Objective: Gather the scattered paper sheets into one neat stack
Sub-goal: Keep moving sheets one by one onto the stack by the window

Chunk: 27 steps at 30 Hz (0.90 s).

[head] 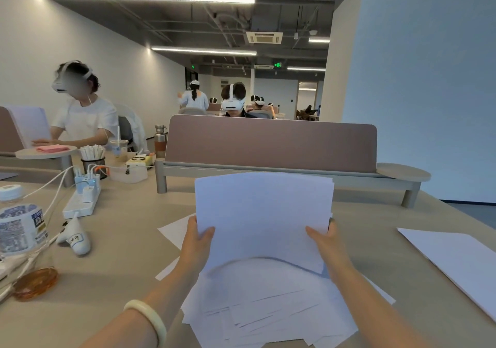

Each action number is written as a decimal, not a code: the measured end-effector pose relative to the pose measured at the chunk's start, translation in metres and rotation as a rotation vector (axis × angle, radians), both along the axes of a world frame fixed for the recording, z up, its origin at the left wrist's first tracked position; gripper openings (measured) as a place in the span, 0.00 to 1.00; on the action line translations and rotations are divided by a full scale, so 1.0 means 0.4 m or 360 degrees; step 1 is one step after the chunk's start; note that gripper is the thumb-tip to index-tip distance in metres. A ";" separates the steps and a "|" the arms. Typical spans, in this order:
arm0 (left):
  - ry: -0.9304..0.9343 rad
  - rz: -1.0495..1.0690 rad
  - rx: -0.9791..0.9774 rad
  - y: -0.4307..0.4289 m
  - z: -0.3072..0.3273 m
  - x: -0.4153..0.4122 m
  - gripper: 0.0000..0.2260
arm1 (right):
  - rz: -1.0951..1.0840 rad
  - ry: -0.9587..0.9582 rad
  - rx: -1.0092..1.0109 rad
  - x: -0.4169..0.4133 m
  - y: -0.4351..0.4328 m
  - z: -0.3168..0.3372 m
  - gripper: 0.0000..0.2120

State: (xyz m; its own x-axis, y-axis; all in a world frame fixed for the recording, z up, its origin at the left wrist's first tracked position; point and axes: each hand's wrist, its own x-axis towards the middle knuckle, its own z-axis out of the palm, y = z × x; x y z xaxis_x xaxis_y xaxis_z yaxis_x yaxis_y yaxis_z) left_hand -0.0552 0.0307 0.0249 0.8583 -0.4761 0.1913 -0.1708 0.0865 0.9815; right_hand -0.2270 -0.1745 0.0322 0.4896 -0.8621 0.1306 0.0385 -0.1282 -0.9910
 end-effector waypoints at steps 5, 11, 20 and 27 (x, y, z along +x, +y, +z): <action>0.0125 0.0013 0.0030 -0.003 -0.080 -0.006 0.15 | -0.0025 0.0035 0.0024 -0.012 0.020 -0.060 0.19; -0.0120 0.0103 0.0186 -0.004 -0.019 -0.005 0.11 | 0.0100 0.0189 -0.0022 -0.025 -0.018 -0.019 0.11; -0.1263 0.0057 0.0843 0.014 0.364 0.002 0.01 | -0.0165 0.0234 -0.1192 -0.057 -0.027 0.297 0.45; -0.2163 0.0250 0.1053 -0.029 0.478 -0.077 0.14 | 0.0203 -0.0011 -0.0477 0.017 0.032 0.232 0.08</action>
